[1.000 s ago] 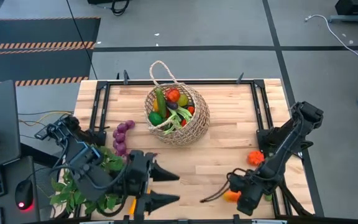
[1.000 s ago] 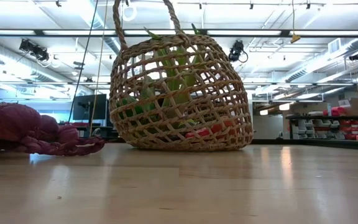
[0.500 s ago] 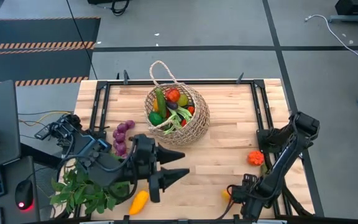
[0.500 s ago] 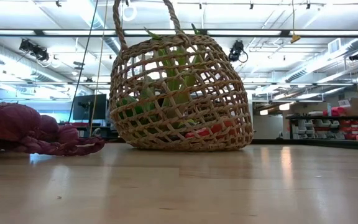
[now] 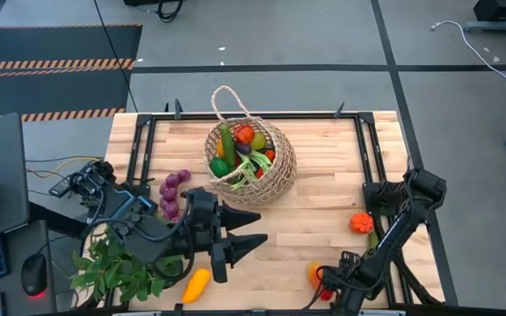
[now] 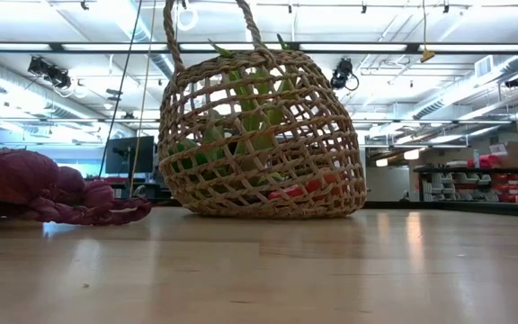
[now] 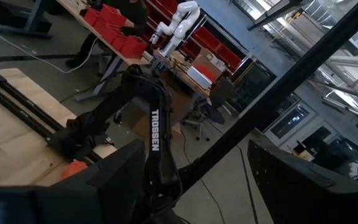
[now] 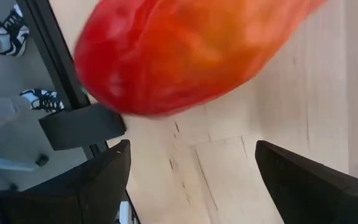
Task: Build produce basket
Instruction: Put the orange mango into the brown basket
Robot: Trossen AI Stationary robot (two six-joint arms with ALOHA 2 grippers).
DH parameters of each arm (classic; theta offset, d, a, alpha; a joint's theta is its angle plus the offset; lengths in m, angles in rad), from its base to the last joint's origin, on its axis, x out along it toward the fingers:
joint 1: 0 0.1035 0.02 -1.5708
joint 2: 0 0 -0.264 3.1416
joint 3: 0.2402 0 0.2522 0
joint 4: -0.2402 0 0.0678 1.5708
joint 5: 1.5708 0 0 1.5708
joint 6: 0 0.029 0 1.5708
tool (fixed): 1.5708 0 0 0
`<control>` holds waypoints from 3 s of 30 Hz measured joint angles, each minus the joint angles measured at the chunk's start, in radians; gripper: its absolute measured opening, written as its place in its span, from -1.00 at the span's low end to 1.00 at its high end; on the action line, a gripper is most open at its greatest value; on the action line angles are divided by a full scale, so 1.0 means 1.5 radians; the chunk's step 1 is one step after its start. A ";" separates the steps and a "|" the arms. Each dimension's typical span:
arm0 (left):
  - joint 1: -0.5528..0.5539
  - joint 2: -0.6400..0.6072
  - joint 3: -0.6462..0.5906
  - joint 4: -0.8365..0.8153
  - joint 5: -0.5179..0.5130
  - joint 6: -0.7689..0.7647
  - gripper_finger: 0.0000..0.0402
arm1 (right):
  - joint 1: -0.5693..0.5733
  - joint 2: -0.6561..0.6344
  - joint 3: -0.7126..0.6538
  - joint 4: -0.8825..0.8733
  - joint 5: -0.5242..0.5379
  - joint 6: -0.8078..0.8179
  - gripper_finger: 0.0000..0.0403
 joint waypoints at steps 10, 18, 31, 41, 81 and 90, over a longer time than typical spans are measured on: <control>-0.010 0.002 0.000 -0.013 0.000 -0.004 0.44 | 0.000 0.000 0.000 -0.004 -0.003 0.037 0.67; -0.008 0.003 0.000 -0.013 0.000 -0.017 0.44 | -0.002 0.000 0.001 -0.005 -0.010 0.058 0.29; -0.018 0.003 0.000 -0.005 0.001 -0.064 0.44 | -0.003 -0.080 0.001 -0.034 -0.042 0.182 0.26; -0.017 0.003 0.000 -0.005 0.001 -0.062 0.44 | -0.003 -0.146 0.001 -0.018 0.048 0.365 0.46; -0.077 0.003 0.000 -0.045 0.018 -0.083 0.44 | -0.098 0.006 -0.001 0.081 -0.034 0.607 0.95; -0.074 0.003 0.000 -0.045 0.018 -0.083 0.44 | -0.101 0.025 -0.001 0.111 -0.045 0.580 0.68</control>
